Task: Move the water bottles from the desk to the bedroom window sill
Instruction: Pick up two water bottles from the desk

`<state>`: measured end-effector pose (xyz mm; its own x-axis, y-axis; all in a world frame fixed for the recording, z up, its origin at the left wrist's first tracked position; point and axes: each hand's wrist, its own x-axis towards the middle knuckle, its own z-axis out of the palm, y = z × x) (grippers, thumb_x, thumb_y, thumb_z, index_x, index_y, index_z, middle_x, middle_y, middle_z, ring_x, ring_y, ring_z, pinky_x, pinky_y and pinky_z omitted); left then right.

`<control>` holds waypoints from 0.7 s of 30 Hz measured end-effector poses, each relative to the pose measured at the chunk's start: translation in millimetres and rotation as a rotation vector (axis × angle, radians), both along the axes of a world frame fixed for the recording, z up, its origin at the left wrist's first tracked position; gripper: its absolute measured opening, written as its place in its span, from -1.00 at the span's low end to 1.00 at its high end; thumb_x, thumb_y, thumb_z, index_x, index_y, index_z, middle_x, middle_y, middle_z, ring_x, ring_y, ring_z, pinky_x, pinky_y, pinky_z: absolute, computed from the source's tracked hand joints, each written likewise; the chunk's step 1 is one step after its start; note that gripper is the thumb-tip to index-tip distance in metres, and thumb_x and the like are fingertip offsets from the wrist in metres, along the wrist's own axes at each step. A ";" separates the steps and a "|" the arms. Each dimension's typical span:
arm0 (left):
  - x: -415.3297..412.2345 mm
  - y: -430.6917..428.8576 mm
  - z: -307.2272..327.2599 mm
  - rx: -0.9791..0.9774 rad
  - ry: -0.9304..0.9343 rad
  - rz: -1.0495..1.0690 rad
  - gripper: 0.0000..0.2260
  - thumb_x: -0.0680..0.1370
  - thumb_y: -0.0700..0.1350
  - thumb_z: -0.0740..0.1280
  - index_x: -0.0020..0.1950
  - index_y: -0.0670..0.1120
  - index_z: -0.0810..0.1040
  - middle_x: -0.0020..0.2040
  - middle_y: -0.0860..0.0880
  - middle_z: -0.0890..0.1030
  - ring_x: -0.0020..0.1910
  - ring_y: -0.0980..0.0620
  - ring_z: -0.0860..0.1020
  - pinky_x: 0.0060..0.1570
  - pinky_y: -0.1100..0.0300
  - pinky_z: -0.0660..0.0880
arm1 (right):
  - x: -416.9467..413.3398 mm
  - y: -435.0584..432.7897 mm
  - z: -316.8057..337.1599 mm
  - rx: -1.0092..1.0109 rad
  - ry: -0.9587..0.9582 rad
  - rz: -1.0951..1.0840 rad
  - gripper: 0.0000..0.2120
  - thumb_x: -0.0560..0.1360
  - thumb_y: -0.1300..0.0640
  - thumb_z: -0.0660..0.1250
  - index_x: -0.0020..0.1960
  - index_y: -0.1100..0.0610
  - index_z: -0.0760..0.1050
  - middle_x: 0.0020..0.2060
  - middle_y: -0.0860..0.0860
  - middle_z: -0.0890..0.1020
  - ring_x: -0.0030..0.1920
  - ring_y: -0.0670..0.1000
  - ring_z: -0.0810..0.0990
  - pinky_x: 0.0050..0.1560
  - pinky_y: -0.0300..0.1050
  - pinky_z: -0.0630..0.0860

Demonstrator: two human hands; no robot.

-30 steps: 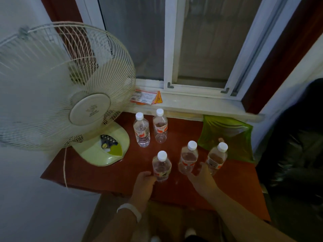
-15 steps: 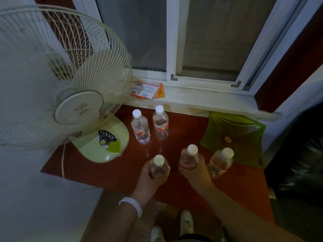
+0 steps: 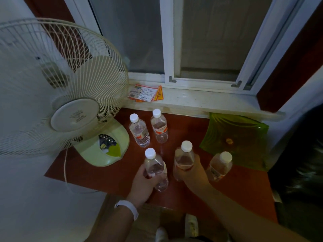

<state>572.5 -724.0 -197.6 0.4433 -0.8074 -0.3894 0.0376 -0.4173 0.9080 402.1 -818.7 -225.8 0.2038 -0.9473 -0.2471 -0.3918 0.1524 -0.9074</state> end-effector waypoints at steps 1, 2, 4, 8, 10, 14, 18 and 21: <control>0.1 0.3 1.9 -0.009 -0.011 0.000 -0.54 0.27 -0.08 0.62 0.13 0.05 0.61 0.00 0.05 0.73 0.03 0.06 0.67 0.03 0.15 0.57 | 0.7 0.1 2.1 -0.003 -0.018 0.009 -0.36 0.25 0.00 0.63 0.22 -0.05 0.38 0.01 -0.09 0.64 0.00 -0.05 0.66 0.05 0.05 0.61; 0.0 0.5 5.0 -0.021 -0.018 0.002 -0.58 0.33 -0.15 0.61 0.14 0.03 0.60 0.00 0.05 0.73 0.02 0.06 0.67 -0.01 0.20 0.57 | 1.1 0.0 4.5 0.005 -0.027 0.021 -0.35 0.25 -0.03 0.63 0.23 -0.05 0.39 0.01 -0.08 0.64 0.00 -0.06 0.67 0.04 0.05 0.62; 0.2 -0.4 11.6 -0.043 -0.021 0.011 -0.63 0.39 -0.23 0.57 0.14 0.00 0.60 -0.02 0.04 0.73 -0.01 0.11 0.68 -0.13 0.32 0.56 | 0.5 -0.9 7.1 -0.005 -0.050 0.036 -0.32 0.23 -0.08 0.63 0.24 -0.05 0.39 0.00 -0.06 0.65 -0.02 -0.02 0.68 0.01 0.09 0.64; 2.7 0.7 26.8 -0.111 -0.018 0.029 -0.71 0.43 -0.28 0.52 0.10 -0.05 0.61 -0.07 0.02 0.72 -0.10 0.19 0.67 -0.23 0.43 0.52 | -1.4 4.6 24.1 -0.042 -0.047 0.024 -0.36 0.23 -0.07 0.59 0.22 -0.06 0.38 0.02 -0.08 0.63 0.00 -0.12 0.65 0.00 -0.10 0.60; 6.2 1.8 34.1 -0.151 -0.011 0.020 -0.71 0.45 -0.28 0.50 0.13 -0.06 0.61 -0.05 0.02 0.72 -0.11 0.21 0.67 -0.22 0.43 0.52 | -1.7 8.6 32.7 -0.052 -0.043 -0.002 -0.40 0.28 0.05 0.61 0.20 -0.05 0.38 0.02 -0.13 0.60 -0.01 -0.19 0.62 -0.03 -0.30 0.54; 15.5 1.5 42.5 -0.224 0.060 -0.024 -0.66 0.43 -0.32 0.51 0.17 -0.12 0.59 -0.02 -0.10 0.72 -0.02 0.01 0.70 -0.14 0.25 0.58 | -1.4 22.4 50.5 -0.061 -0.080 -0.054 -0.36 0.24 0.01 0.62 0.23 -0.03 0.40 0.05 -0.09 0.63 0.04 -0.12 0.64 0.08 -0.04 0.61; 20.7 1.5 50.7 -0.286 0.083 -0.128 -0.68 0.45 -0.33 0.48 0.16 -0.09 0.59 -0.01 -0.05 0.72 -0.02 0.02 0.69 -0.16 0.26 0.60 | -3.1 44.3 69.8 -0.087 -0.111 -0.144 -0.43 0.33 0.11 0.58 0.26 0.08 0.42 0.04 -0.01 0.65 0.03 -0.08 0.66 0.04 -0.07 0.62; 19.3 2.3 58.3 -0.311 0.114 -0.222 -0.66 0.45 -0.34 0.48 0.14 -0.04 0.58 -0.04 0.01 0.72 -0.04 0.11 0.69 -0.17 0.32 0.58 | -8.6 64.7 81.0 -0.099 -0.104 -0.203 -0.47 0.37 0.13 0.56 0.25 0.08 0.41 0.02 -0.05 0.64 0.01 -0.12 0.64 -0.07 -0.25 0.59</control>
<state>591.8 -721.7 -139.3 0.2131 -0.9658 -0.1478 0.0854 -0.1323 0.9875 393.5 -754.0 -144.8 0.0265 -0.9900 -0.1387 -0.2655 0.1268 -0.9557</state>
